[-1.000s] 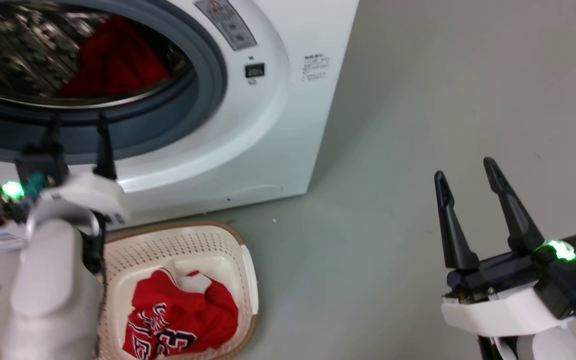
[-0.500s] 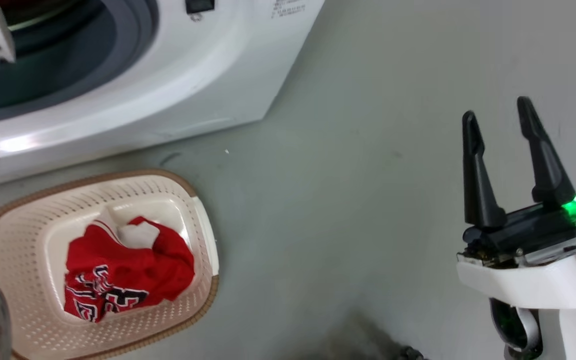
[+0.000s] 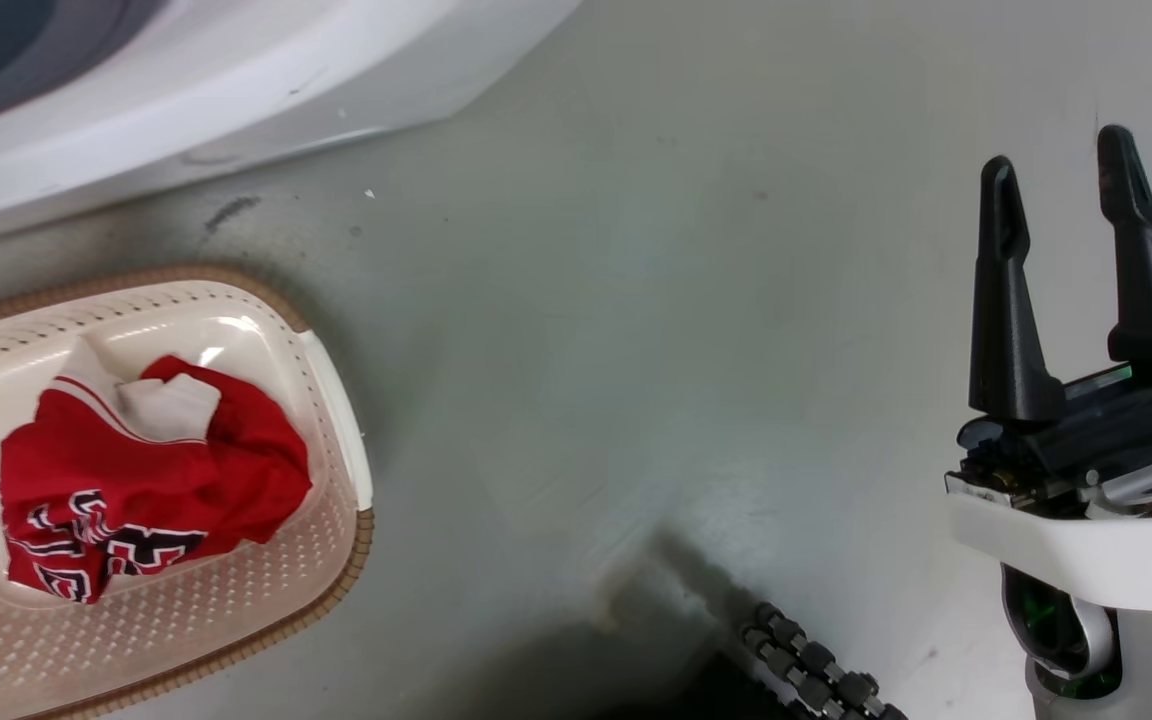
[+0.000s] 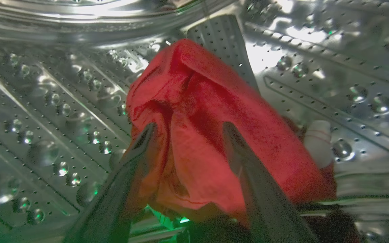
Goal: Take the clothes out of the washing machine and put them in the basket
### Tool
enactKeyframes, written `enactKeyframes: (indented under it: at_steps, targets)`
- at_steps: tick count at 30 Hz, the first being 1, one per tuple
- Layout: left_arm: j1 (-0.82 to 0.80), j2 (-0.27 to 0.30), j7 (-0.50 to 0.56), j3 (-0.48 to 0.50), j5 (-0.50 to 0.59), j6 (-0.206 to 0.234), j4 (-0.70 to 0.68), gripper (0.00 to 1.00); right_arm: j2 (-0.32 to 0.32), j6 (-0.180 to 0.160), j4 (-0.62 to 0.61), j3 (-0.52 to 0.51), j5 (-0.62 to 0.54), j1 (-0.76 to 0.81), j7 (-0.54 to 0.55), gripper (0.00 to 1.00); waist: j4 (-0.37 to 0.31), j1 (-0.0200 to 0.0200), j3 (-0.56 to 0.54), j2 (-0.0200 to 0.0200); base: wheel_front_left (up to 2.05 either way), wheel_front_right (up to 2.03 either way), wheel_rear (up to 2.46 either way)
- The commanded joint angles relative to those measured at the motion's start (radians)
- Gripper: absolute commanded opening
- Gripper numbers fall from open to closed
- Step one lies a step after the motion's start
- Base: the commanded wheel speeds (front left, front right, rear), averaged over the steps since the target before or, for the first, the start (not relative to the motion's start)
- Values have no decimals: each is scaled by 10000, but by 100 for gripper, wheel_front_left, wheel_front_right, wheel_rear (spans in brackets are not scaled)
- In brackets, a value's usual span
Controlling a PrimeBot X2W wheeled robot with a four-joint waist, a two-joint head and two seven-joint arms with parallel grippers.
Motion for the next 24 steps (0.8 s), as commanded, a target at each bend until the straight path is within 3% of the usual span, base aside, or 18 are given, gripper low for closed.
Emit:
enactKeyframes:
  at_steps: [1,10,23,24]
  targets:
    - [-256,82,273,-62,-40,-34,40,100,8,-7,-82,21,60,-193,-24,100,-200,-3,312,-1,0,0,0]
    - [-1175,502,2165,-540,85,-42,155,100,8,-7,-328,58,408,-348,-25,100,-558,-3,983,-1,0,0,0]
    - [-968,487,2281,-1014,234,210,215,100,8,-7,-369,-155,451,-131,-23,100,-449,-3,1275,-1,0,0,0]
    - [-966,509,2228,-1054,247,203,218,0,7,-7,-352,-135,444,-153,-23,100,-452,-3,1266,-1,0,0,0]
